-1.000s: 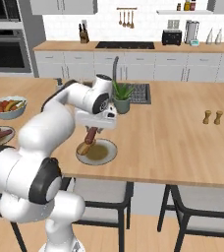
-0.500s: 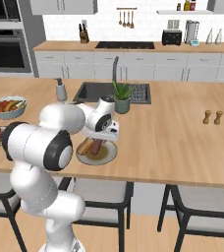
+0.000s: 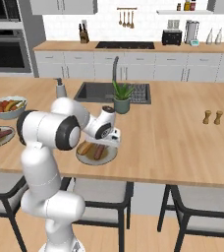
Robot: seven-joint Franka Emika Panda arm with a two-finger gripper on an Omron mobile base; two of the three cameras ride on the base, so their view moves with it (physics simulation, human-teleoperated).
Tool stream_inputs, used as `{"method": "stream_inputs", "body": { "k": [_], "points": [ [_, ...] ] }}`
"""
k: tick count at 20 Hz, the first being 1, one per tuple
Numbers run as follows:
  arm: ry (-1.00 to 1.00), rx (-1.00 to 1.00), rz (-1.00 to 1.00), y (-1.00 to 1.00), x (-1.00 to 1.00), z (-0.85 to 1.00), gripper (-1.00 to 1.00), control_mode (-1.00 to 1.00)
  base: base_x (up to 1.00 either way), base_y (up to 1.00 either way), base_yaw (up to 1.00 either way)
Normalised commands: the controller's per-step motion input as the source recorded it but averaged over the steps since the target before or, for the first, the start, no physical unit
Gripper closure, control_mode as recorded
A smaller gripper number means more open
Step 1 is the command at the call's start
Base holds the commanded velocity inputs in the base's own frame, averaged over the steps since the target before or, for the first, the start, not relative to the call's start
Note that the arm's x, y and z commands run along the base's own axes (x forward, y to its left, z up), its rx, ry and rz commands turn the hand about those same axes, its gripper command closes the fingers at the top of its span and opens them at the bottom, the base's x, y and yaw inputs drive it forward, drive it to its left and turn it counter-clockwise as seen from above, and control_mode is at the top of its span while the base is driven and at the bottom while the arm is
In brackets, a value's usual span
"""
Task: Place one bun and one sausage from the bowl on each plate.
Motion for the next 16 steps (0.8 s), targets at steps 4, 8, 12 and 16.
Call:
{"method": "stream_inputs", "body": {
  "k": [4, 8, 12, 16],
  "points": [
    [0.0, -0.01, -0.09, 0.0, 0.1, -0.21, -1.0, -1.0, 0.0, 0.0, 0.0],
    [0.0, -0.02, -0.09, 0.0, 0.35, -0.02, -1.0, -1.0, 0.0, 0.0, 0.0],
    [-0.04, -0.02, -0.09, 0.0, 0.31, 0.05, -1.0, -1.0, 0.0, 0.0, 0.0],
    [-0.17, 0.0, -0.07, -0.05, -0.23, 0.78, -1.0, -1.0, 0.0, 0.0, 0.0]
  ]
}}
